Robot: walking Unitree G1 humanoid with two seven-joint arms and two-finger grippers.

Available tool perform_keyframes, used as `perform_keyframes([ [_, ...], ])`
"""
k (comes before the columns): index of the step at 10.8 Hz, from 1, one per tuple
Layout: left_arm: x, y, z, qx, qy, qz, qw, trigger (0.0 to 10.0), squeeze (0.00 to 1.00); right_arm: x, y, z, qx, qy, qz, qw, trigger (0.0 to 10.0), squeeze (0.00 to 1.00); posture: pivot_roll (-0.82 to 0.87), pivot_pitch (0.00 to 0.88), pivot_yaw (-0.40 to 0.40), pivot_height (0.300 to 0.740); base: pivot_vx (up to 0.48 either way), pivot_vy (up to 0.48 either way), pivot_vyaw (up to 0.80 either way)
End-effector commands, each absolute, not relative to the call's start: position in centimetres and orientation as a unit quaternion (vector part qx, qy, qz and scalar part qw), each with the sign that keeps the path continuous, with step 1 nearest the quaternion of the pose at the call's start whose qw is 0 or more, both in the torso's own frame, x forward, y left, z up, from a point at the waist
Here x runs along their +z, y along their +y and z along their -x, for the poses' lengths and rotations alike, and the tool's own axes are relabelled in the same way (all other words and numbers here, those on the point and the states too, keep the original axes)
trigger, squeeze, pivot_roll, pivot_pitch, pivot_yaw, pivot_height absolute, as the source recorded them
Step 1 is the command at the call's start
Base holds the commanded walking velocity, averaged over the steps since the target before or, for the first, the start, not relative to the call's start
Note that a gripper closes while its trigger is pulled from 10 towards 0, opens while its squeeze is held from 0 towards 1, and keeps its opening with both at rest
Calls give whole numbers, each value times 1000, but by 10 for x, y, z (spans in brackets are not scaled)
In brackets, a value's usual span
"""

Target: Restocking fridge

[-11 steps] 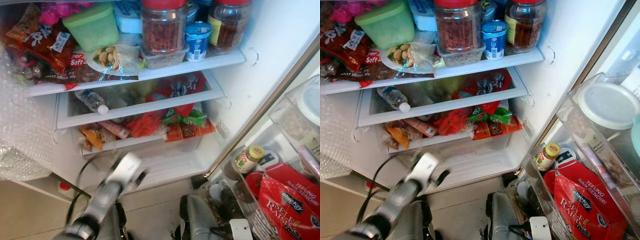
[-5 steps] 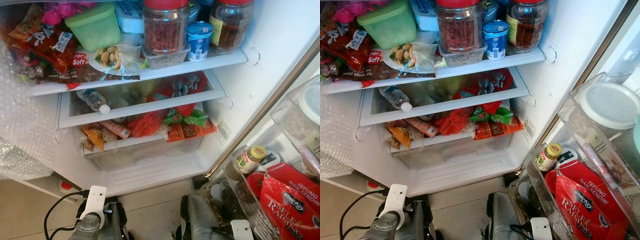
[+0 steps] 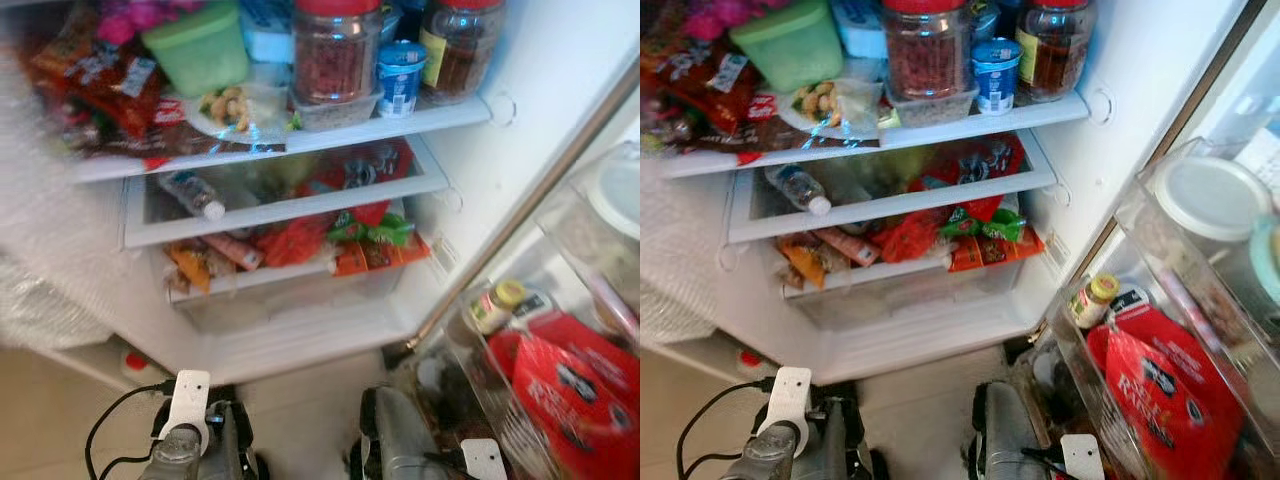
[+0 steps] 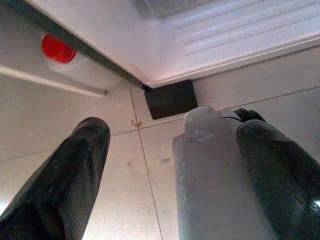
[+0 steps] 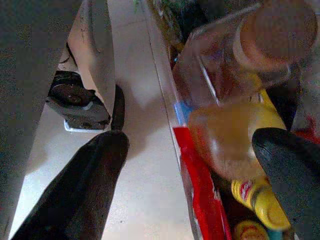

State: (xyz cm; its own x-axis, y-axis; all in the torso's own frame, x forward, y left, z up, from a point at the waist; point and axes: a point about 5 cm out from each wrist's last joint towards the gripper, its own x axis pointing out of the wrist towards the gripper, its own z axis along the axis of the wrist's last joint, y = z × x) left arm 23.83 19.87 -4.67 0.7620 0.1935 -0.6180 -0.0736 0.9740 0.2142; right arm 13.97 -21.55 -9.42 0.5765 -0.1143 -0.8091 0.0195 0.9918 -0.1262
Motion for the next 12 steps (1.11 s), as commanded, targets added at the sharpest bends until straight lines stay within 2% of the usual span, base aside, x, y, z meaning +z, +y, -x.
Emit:
perform_keyframes([
  [1,-55,200,-227,76,358,-90,926,10000,0,-102,-213,-122,-38,493,47,868,10000,0,-103,180,4,600,-289,0,0],
  [8,-56,198,-225,73,362,-93,925,10000,0,-102,-212,-123,-37,494,46,868,10000,0,-101,169,4,600,-300,0,0],
  [10,-61,199,-219,62,381,-102,917,10000,0,-102,-214,-121,-38,496,46,867,10000,0,-96,172,2,600,0,0,0],
  [12,-65,211,-210,98,401,-85,907,10000,0,-102,-214,-120,-38,497,45,866,10000,0,-97,179,7,600,0,0,0],
])
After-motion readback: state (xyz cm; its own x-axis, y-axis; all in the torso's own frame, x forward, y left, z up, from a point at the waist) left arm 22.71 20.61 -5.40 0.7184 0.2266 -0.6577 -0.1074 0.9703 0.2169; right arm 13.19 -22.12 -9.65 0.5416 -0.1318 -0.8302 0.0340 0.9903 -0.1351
